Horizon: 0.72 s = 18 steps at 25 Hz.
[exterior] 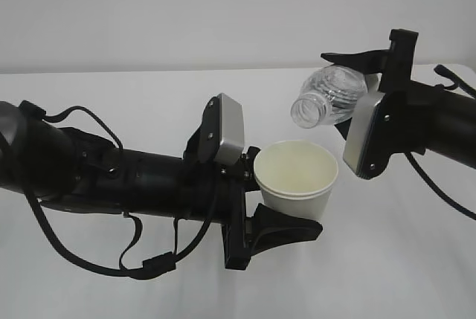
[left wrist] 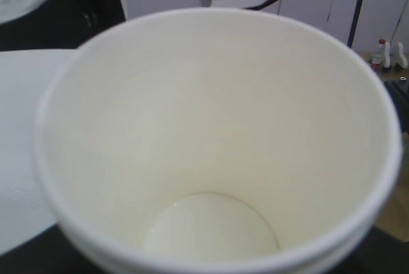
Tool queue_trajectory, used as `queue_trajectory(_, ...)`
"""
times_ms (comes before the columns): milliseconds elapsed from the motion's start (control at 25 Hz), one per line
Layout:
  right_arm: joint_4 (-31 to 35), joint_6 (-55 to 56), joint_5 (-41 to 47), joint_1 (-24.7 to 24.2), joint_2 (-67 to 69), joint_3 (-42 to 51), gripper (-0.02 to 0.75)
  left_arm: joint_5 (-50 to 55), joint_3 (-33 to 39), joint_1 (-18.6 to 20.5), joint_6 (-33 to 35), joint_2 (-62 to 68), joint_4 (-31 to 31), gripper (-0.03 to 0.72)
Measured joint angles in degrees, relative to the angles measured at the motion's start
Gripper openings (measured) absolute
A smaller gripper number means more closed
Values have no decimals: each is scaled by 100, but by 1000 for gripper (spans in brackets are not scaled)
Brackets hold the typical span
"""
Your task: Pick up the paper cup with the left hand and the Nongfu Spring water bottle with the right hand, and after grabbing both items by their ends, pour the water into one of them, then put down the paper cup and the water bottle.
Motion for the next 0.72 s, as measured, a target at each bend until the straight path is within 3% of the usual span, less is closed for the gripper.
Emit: queue_trajectory(720,120,-770,-302,0,0,0,484,0,0,0,0,0,0,491)
